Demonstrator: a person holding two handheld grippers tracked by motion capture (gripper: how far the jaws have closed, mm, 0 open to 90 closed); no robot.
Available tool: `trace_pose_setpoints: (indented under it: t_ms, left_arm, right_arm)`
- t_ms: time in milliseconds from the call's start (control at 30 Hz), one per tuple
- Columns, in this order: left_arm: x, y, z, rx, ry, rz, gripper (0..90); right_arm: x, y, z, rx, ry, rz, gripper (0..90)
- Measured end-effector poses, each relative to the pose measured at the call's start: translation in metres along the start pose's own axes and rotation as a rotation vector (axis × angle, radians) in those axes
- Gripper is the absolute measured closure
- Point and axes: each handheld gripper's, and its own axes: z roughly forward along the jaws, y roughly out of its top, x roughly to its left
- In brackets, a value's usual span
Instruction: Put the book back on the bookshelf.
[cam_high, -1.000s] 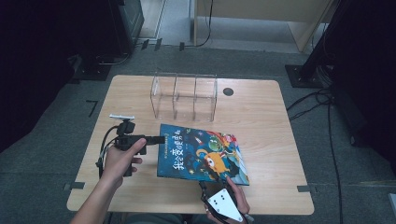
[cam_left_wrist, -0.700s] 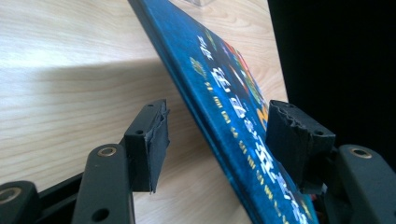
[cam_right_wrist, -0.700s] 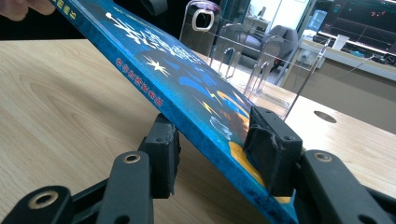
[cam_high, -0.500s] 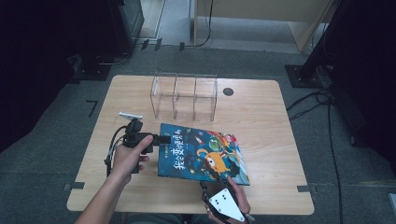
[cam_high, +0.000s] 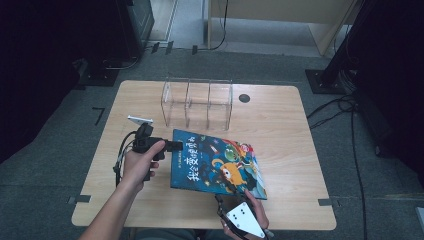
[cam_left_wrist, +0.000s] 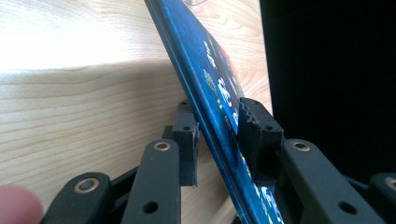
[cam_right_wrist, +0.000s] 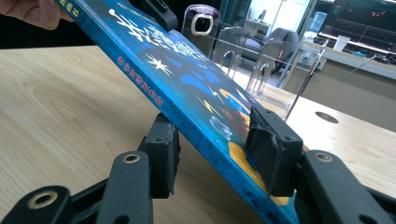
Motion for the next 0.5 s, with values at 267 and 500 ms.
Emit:
trace_pose_setpoints:
  t_ms: [267,500]
  left_arm:
    - [-0.014,0.004,-0.008,-0.02,0.005,0.018,78.4]
    - [-0.011,0.009,-0.011,0.015,0.036,0.011,80.5]
  right_arm:
    - [0.005,-0.008,0.003,0.015,0.068,0.006,45.7]
    - [0.001,-0.004,0.004,0.019,0.199,0.08,32.1]
